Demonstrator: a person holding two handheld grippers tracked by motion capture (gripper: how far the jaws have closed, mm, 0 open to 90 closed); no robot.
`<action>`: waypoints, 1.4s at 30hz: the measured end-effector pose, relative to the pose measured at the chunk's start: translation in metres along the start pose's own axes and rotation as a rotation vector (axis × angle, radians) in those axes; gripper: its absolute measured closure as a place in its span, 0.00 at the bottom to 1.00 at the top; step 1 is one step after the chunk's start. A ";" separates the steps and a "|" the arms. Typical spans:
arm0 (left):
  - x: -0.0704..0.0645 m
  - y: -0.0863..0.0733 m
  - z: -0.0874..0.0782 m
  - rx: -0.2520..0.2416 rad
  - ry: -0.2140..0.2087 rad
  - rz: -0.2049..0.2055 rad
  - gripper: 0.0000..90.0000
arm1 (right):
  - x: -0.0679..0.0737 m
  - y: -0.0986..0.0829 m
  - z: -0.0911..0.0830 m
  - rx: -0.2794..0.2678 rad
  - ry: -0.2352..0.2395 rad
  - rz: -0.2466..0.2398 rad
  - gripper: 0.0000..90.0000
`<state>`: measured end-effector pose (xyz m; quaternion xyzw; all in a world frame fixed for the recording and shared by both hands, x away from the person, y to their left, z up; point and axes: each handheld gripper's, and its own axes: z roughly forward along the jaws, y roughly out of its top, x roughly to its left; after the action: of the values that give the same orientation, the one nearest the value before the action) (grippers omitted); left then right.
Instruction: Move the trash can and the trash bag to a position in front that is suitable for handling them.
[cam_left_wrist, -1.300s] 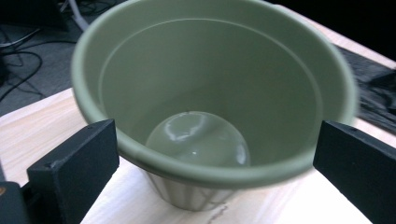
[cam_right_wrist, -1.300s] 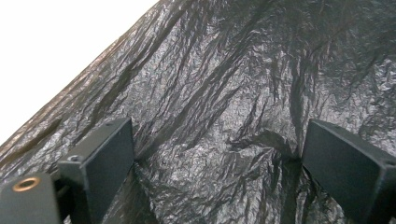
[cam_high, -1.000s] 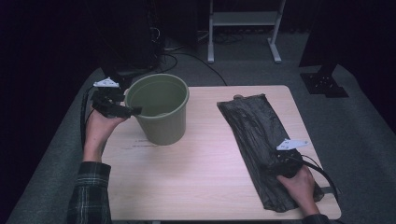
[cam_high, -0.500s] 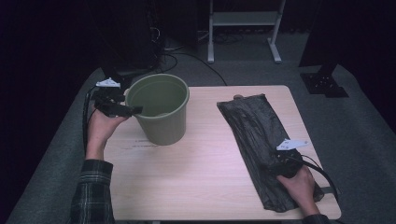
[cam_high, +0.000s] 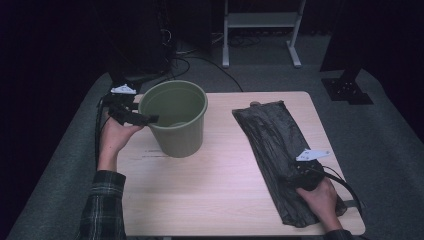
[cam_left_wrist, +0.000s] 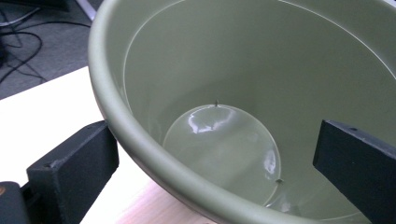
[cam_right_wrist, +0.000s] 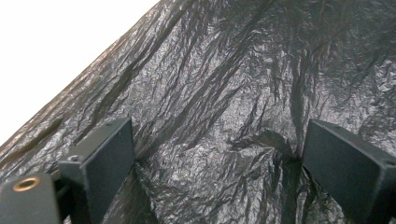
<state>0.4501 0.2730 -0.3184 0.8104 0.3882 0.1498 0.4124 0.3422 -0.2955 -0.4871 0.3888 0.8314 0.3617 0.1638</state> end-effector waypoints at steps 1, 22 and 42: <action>-0.002 0.000 0.000 0.004 -0.003 0.007 0.00 | 0.000 0.000 0.000 0.000 0.000 0.000 0.09; -0.072 -0.012 0.002 -0.017 -0.197 0.118 0.00 | 0.000 0.000 0.000 0.001 0.001 0.001 0.09; -0.117 -0.016 0.005 -0.015 -0.309 0.183 0.00 | 0.000 0.000 0.000 0.001 0.001 0.002 0.09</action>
<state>0.3683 0.1877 -0.3248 0.8525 0.2438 0.0631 0.4581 0.3421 -0.2954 -0.4870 0.3894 0.8314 0.3615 0.1629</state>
